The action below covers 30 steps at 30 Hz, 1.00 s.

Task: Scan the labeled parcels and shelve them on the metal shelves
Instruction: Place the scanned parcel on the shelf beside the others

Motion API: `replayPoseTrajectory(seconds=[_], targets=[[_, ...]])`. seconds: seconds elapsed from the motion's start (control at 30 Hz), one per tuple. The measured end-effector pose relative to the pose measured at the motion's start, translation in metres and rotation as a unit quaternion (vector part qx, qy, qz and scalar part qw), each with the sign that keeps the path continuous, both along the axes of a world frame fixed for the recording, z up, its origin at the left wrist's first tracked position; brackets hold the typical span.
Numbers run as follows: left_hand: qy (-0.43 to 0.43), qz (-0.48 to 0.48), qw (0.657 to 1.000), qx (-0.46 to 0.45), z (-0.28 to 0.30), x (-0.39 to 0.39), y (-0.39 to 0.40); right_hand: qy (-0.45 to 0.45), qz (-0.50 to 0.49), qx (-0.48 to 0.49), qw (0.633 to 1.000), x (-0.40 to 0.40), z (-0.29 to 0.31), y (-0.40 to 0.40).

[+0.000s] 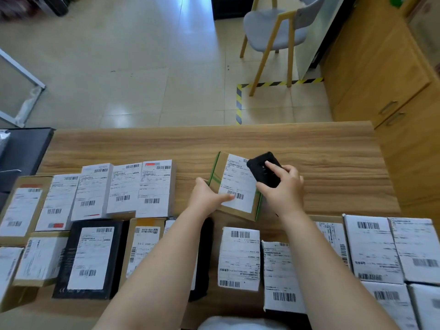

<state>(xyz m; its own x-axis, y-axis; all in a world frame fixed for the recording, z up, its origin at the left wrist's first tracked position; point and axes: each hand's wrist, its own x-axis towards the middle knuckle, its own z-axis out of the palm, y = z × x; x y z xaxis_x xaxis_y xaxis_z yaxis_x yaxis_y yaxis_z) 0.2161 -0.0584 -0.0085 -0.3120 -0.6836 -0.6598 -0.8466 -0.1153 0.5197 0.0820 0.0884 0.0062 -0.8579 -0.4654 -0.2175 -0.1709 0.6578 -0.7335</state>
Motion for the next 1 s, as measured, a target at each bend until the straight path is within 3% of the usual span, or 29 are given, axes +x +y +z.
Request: replayPoseTrajectory(seconds=[0.23, 0.33, 0.47, 0.63, 0.83, 1.0], targets=[[0.064, 0.065, 0.989, 0.113, 0.043, 0.025, -0.042, -0.023, 0.006, -0.034, 0.999, 0.013, 0.032, -0.013], [0.145, 0.147, 0.968, 0.144, 0.055, 0.046, -0.068, -0.029, 0.043, -0.051, 0.997, 0.027, 0.054, -0.029], [0.259, 0.254, 0.928, 0.081, 0.065, 0.076, -0.089, 0.016, 0.136, -0.003, 0.991, 0.058, 0.075, -0.057], [0.309, 0.290, 0.906, -0.002, 0.061, 0.121, -0.107, 0.120, 0.251, 0.098, 0.956, 0.111, 0.076, -0.100], [0.329, 0.283, 0.898, -0.077, 0.063, 0.167, -0.132, 0.147, 0.285, 0.138, 0.937, 0.158, 0.073, -0.136], [0.331, 0.288, 0.895, -0.079, 0.059, 0.189, -0.147, 0.107, 0.273, 0.127, 0.947, 0.177, 0.071, -0.145]])
